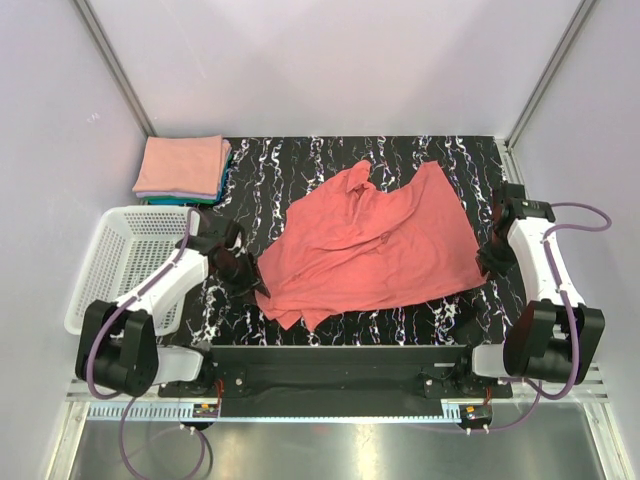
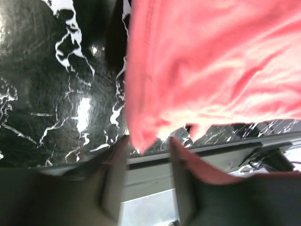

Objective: Fold and stack the t-shirts
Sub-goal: Flatten the tshirt out

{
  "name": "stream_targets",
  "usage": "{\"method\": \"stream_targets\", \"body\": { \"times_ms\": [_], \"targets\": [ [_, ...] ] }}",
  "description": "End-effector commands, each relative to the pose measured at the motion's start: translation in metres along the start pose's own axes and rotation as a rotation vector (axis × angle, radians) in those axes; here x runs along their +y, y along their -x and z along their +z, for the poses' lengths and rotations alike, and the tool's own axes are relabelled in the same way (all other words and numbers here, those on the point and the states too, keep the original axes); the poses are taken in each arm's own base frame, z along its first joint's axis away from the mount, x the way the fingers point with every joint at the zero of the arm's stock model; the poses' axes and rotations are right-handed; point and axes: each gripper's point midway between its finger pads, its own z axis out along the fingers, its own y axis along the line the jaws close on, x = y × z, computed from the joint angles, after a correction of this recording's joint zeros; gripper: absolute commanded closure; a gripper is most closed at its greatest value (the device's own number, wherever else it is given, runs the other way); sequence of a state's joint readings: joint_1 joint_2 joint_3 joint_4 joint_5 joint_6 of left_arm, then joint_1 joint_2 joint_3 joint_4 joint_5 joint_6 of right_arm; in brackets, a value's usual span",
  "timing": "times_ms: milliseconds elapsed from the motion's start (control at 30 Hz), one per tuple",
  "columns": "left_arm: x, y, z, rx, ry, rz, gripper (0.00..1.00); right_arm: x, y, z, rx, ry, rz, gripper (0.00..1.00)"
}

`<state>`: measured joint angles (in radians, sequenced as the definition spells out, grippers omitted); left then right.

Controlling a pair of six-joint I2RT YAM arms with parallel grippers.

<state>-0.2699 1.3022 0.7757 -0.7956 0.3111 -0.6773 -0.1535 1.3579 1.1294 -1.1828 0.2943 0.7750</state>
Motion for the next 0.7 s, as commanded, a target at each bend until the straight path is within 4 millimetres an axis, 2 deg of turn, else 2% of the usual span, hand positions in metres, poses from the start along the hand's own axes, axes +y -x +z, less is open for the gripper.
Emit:
{"method": "stream_targets", "body": {
  "times_ms": [0, 33, 67, 100, 133, 200, 233, 267, 300, 333, 367, 400, 433, 467, 500, 533, 567, 600, 633, 667],
  "targets": [
    [-0.015, 0.006, -0.026, -0.069, -0.046, 0.052, 0.43, 0.003, 0.017, -0.023, -0.064, 0.054, -0.001, 0.63],
    [-0.029, 0.021, -0.043, -0.135, -0.068, 0.070, 0.39, 0.009, 0.024, -0.028, -0.080, 0.079, 0.005, 0.57],
    [-0.034, 0.037, -0.051, -0.194, -0.052, 0.080, 0.37, 0.016, 0.030, -0.034, -0.097, 0.110, 0.005, 0.54],
    [-0.041, 0.050, -0.058, -0.238, -0.049, 0.094, 0.34, 0.033, 0.037, -0.047, -0.099, 0.195, -0.010, 0.52],
    [-0.056, 0.072, -0.068, -0.285, -0.055, 0.108, 0.34, 0.057, 0.049, -0.054, -0.131, 0.296, -0.021, 0.50],
    [-0.068, 0.107, -0.072, -0.385, -0.038, 0.130, 0.33, 0.093, 0.054, -0.062, -0.108, 0.449, -0.093, 0.49],
    [-0.083, 0.136, -0.070, -0.430, -0.038, 0.132, 0.33, 0.116, 0.066, -0.056, -0.124, 0.501, -0.103, 0.49],
    [-0.087, 0.154, -0.068, -0.467, -0.023, 0.138, 0.33, 0.129, 0.070, -0.054, -0.125, 0.534, -0.134, 0.49],
    [-0.095, 0.170, -0.062, -0.481, -0.020, 0.142, 0.34, 0.145, 0.080, -0.061, -0.135, 0.581, -0.144, 0.50],
    [-0.101, 0.188, -0.059, -0.502, -0.016, 0.146, 0.34, 0.157, 0.089, -0.057, -0.146, 0.592, -0.151, 0.50],
    [-0.113, 0.214, -0.045, -0.497, 0.003, 0.157, 0.34, 0.170, 0.092, -0.034, -0.105, 0.556, -0.157, 0.50],
    [-0.118, 0.226, -0.039, -0.487, 0.011, 0.159, 0.34, 0.183, 0.115, -0.043, -0.154, 0.558, -0.138, 0.51],
    [-0.120, 0.231, -0.030, -0.448, 0.028, 0.163, 0.35, 0.190, 0.114, -0.014, -0.097, 0.487, -0.144, 0.52],
    [-0.131, 0.255, -0.017, -0.449, 0.035, 0.192, 0.35, 0.198, 0.120, -0.008, -0.091, 0.477, -0.141, 0.52],
    [-0.135, 0.262, -0.011, -0.442, 0.037, 0.210, 0.35, 0.209, 0.140, -0.012, -0.143, 0.476, -0.134, 0.52],
    [-0.138, 0.270, -0.005, -0.438, 0.038, 0.227, 0.36, 0.221, 0.146, -0.007, -0.151, 0.493, -0.146, 0.51],
    [-0.140, 0.276, 0.000, -0.442, 0.043, 0.253, 0.36, 0.231, 0.146, 0.016, -0.128, 0.479, -0.185, 0.50],
    [-0.139, 0.284, 0.010, -0.442, 0.054, 0.256, 0.36, 0.241, 0.156, 0.013, -0.152, 0.496, -0.197, 0.50],
    [-0.138, 0.288, 0.014, -0.446, 0.059, 0.253, 0.36, 0.246, 0.153, 0.034, -0.125, 0.469, -0.220, 0.49],
    [-0.138, 0.289, 0.019, -0.436, 0.052, 0.247, 0.36, 0.248, 0.154, 0.041, -0.126, 0.460, -0.251, 0.49]
  ]
}}
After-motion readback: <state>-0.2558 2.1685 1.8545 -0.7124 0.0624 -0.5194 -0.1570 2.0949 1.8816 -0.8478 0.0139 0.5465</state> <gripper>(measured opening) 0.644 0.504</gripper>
